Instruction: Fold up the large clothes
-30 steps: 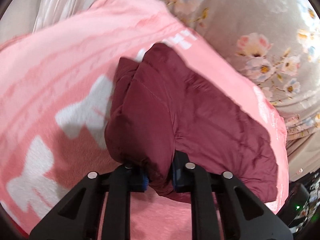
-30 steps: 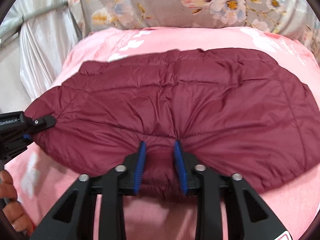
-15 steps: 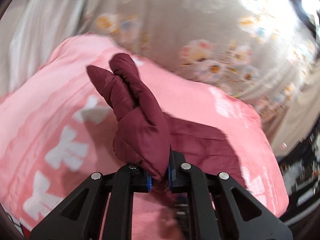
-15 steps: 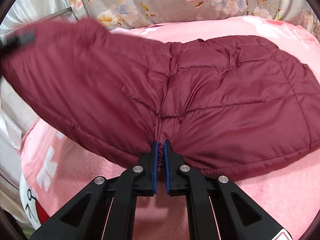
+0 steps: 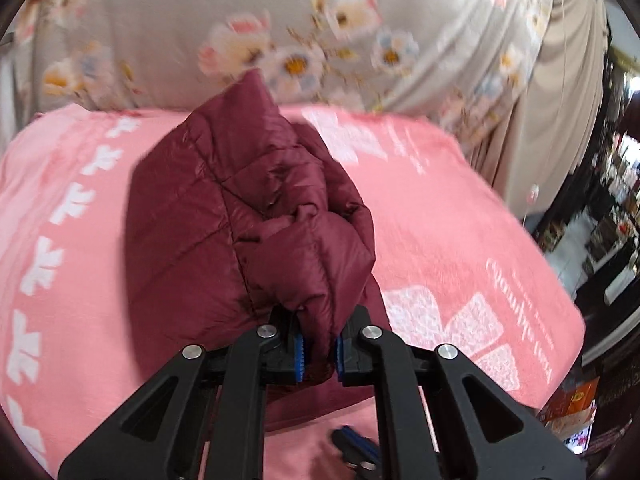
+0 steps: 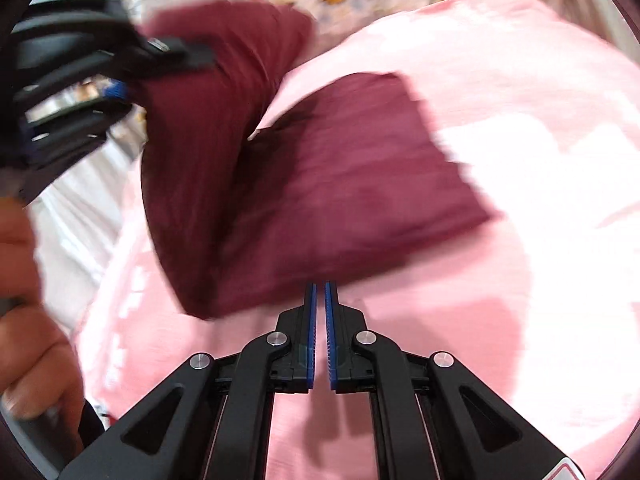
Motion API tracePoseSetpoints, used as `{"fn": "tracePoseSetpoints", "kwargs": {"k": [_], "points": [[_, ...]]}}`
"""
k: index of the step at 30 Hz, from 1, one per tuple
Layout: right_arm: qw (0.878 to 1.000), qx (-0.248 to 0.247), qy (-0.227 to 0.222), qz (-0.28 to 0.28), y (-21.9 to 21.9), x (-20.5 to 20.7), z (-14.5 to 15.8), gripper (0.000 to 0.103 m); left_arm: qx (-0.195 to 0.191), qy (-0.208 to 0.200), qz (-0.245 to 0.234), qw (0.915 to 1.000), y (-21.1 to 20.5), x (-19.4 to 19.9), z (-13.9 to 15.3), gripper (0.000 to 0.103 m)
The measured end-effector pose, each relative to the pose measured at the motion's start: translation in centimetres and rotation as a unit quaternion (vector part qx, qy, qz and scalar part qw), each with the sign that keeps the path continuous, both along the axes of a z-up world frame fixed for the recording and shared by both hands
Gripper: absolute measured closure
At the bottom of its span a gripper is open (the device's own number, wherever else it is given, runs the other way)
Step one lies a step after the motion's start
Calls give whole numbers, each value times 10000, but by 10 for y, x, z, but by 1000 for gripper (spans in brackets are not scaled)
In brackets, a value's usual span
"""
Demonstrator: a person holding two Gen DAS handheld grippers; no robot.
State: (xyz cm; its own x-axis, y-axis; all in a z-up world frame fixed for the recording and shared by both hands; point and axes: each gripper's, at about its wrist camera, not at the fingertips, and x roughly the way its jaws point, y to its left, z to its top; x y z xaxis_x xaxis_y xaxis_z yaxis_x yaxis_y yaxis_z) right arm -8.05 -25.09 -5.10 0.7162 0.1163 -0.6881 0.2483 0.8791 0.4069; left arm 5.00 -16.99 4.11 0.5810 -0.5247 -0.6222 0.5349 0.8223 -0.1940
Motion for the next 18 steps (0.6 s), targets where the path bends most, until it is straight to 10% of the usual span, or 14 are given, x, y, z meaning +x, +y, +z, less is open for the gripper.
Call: {"fn": "tracePoseSetpoints", "kwargs": {"k": [9, 13, 18], "points": [[9977, -452, 175, -464, -44, -30, -3, 99, 738, 685, -177, 9948, -63, 6, -82, 87], [9962, -580, 66, -649, -63, -27, 15, 95, 253, 933, -534, 9939, -46, -5, -69, 37], [9944, -674, -414, -702, -87, -13, 63, 89, -421, 519, -281, 9974, 4, -18, -10, 21]]}}
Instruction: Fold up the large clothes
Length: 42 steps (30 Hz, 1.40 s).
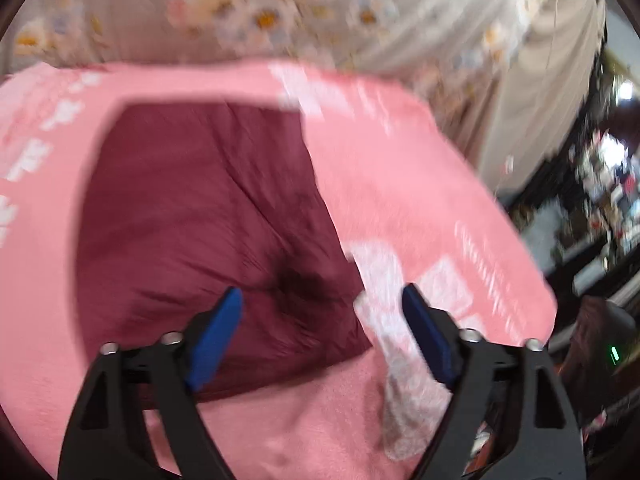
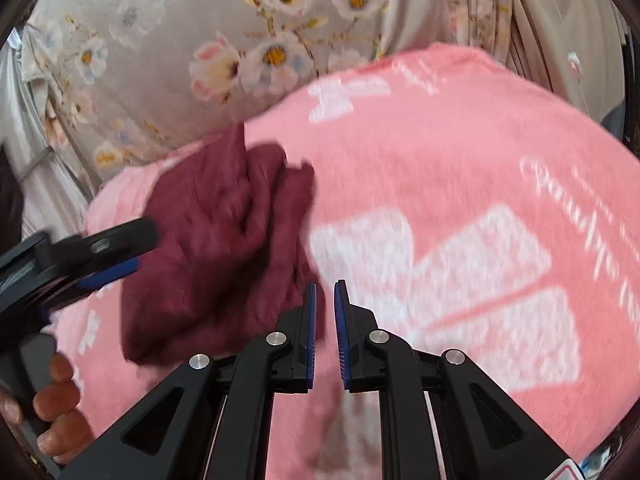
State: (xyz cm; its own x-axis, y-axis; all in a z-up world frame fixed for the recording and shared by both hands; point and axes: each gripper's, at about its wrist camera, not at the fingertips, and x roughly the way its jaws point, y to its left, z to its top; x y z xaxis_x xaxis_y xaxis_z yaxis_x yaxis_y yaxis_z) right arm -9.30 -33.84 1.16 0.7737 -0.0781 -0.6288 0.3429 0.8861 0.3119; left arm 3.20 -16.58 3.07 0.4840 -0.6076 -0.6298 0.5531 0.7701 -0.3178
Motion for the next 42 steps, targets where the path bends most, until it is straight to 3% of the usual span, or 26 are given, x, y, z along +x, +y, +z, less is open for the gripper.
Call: {"fn": "tracePoseSetpoints", "kwargs": {"k": [2, 4, 6, 9, 13, 19, 20, 21, 22, 26, 29, 42], "points": [[9994, 188, -284, 88, -7, 18, 24, 87, -84, -242, 543, 9982, 29, 7, 26, 21], [9965, 587, -547, 220, -16, 48, 46, 78, 57, -395, 1138, 9927, 52, 21, 43, 21], [9932, 888, -694, 278, -21, 73, 61, 62, 313, -525, 1670, 9841, 70, 40, 55, 21], [9911, 1086, -731, 256, -21, 124, 79, 57, 552, -441, 2183, 9733, 89, 76, 62, 21], [9924, 1147, -434, 107, -18, 189, 80, 56, 798, -336, 2530, 9636, 96, 116, 60, 21], [9913, 1202, 507, -184, -13, 242, 32, 56, 1173, -52, 2663, 9567, 73, 167, 38, 24], [9910, 1172, 614, -180, -13, 243, 24, 66, 1283, -27, 2653, 9556, 66, 173, 32, 24], [9910, 1159, 658, -86, -13, 244, 16, 98, 1349, -1, 2626, 9554, 62, 177, 27, 24], [9918, 1124, 612, -40, -13, 241, 14, 100, 1409, 36, 2584, 9557, 57, 180, 22, 26], [9985, 411, 90, -350, -15, 213, 27, 100, 1491, 140, 2421, 9586, 35, 188, 2, 26], [9984, 110, 161, -528, -23, 208, 17, 100, 1564, 220, 2311, 9600, 16, 192, -12, 26], [9983, 44, 413, -415, -37, 216, -41, 100, 1822, 81, 2242, 9573, -23, 199, -54, 22]]}}
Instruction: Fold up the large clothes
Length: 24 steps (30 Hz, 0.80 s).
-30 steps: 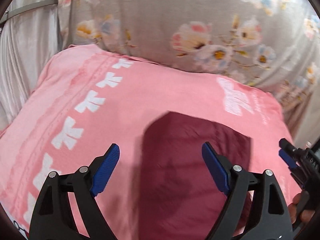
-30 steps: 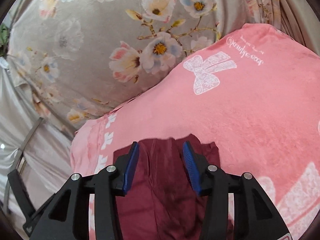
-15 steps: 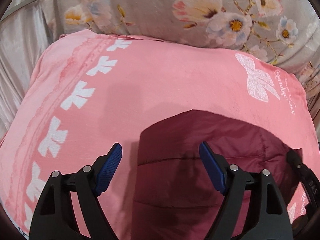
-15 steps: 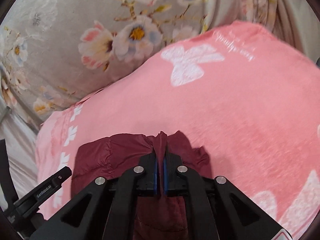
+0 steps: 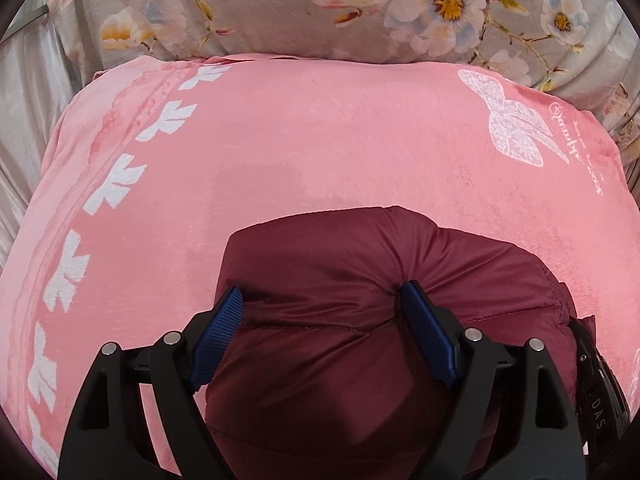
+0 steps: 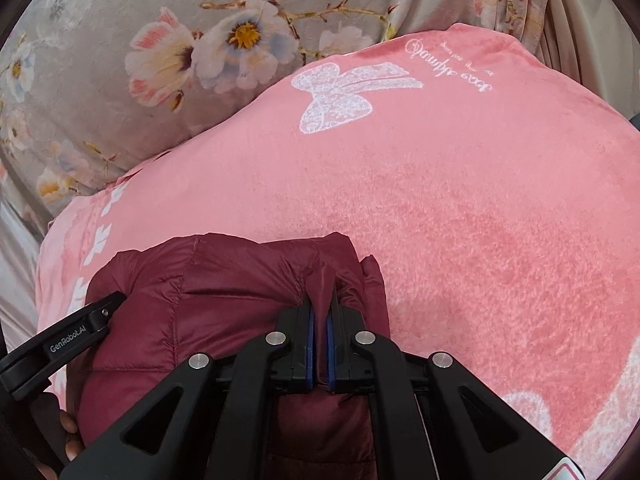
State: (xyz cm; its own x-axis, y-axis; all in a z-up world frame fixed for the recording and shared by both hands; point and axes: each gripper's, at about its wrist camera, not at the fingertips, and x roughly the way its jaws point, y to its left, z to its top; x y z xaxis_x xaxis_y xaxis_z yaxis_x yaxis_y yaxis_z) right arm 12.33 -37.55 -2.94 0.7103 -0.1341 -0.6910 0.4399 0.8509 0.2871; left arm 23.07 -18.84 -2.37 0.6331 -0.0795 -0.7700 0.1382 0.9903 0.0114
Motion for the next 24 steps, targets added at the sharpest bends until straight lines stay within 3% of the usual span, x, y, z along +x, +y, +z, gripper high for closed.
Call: {"fn": "tracePoseSetpoints", "kwargs": {"k": [24], "points": [[9999, 12, -67, 140, -1, 4, -21, 99, 197, -564, 59, 9982, -11, -2, -30, 13]]}}
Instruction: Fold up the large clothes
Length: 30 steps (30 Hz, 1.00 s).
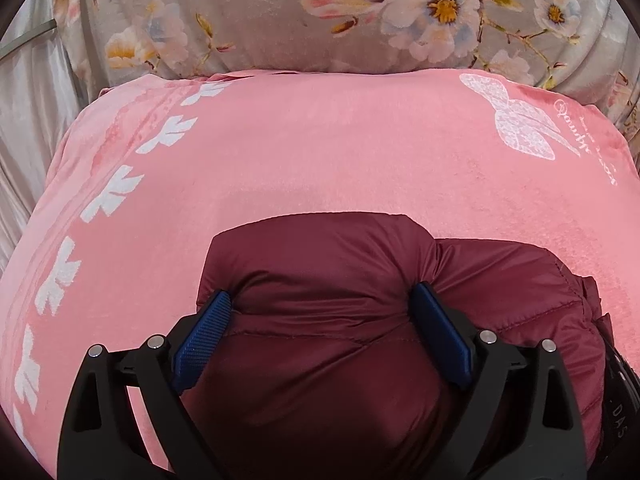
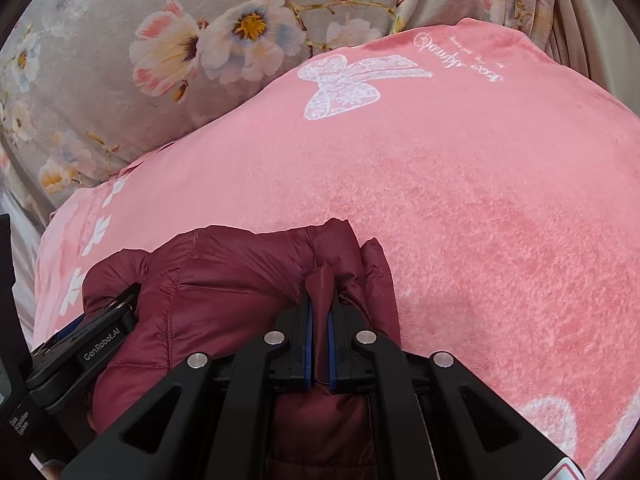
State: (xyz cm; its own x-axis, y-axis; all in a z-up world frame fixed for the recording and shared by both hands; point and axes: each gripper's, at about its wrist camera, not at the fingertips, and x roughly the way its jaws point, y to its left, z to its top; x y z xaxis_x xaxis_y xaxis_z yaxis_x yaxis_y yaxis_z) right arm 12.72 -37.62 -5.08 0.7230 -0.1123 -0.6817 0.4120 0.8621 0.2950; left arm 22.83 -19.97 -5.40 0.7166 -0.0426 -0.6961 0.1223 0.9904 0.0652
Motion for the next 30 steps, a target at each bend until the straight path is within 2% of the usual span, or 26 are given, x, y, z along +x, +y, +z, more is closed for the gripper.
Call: {"fn": "tracePoseSetpoints", "kwargs": {"k": [15, 19, 21, 23, 26, 27, 30], "points": [[10000, 7, 3, 6, -1, 1, -1, 99, 14, -32, 24, 10000, -1, -1, -3, 10], [9975, 677, -77, 162, -18, -13, 4, 96, -398, 363, -132, 9985, 18, -4, 2, 8], [9953, 933, -203, 165, -25, -38, 15, 78, -706, 592, -194, 9956, 31, -16, 9, 8], [9955, 883, -309, 153, -26, -76, 28, 64, -1065, 740, -255, 9912, 55, -34, 19, 8], [9952, 899, -184, 326, -22, -117, 27, 61, -1310, 911, -294, 9868, 85, -65, 24, 8], [9942, 998, -111, 384, -21, -127, 23, 57, -1310, 974, -302, 9861, 89, -72, 23, 8], [9887, 1371, 113, 593, -14, -150, 5, 54, -1422, 1264, -430, 9808, 104, -99, 10, 8]]}}
